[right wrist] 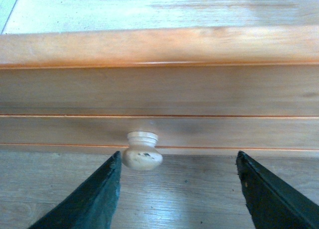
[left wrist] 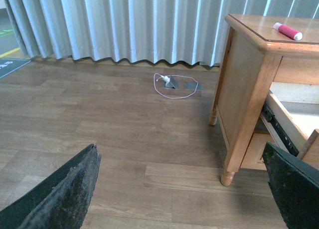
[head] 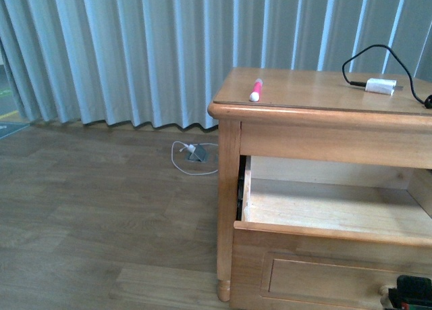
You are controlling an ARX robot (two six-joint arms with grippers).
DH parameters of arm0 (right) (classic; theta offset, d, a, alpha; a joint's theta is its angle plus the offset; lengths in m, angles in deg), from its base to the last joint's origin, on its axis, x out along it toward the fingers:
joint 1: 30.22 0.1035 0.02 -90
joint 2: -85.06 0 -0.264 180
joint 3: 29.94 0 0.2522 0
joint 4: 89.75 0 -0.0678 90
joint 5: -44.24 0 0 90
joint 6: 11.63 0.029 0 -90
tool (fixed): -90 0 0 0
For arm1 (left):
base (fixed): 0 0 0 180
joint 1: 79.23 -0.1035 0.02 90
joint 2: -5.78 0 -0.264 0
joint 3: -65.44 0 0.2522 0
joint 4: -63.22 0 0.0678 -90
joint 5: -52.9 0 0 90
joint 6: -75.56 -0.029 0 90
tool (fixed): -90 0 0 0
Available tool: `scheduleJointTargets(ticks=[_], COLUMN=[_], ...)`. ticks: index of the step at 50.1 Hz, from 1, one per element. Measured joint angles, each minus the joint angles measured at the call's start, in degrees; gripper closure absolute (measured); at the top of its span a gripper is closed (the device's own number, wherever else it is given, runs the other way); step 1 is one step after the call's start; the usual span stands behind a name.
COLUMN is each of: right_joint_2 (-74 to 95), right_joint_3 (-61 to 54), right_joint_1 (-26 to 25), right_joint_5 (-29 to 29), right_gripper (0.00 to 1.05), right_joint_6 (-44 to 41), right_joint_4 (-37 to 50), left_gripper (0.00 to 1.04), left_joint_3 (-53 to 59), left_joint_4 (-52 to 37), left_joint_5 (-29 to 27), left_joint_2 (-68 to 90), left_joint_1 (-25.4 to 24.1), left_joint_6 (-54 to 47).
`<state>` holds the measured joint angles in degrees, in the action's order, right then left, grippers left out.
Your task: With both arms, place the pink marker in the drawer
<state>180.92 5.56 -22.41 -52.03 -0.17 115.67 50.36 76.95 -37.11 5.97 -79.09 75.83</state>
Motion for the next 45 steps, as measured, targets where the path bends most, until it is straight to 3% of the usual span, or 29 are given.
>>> scheduleJointTargets(ticks=[7,27,37,45], right_joint_2=[-10.62,-46.12,-58.93,-61.59], right_joint_3=[-2.25,-2.69,0.52,1.57], right_joint_1=[-0.74,-5.25,-11.76,-16.98], right_joint_5=[2.29,10.34,16.79,19.76], right_gripper=[0.07,0.08,0.08,0.08], right_joint_6=[0.72,-1.01,-5.53,-7.32], right_joint_4=[-6.71,-34.88,-47.60,-50.82], left_gripper=[0.06,0.06,0.06,0.06], left_joint_3=[0.00,0.00,0.00,0.00], left_joint_4=[0.00,0.00,0.00,0.00], left_joint_5=[0.02,0.00,0.00,0.00], left_joint_2=[0.00,0.00,0.00,0.00], left_joint_1=[0.00,0.00,0.00,0.00], left_joint_6=[-0.02,-0.02,0.00,-0.02])
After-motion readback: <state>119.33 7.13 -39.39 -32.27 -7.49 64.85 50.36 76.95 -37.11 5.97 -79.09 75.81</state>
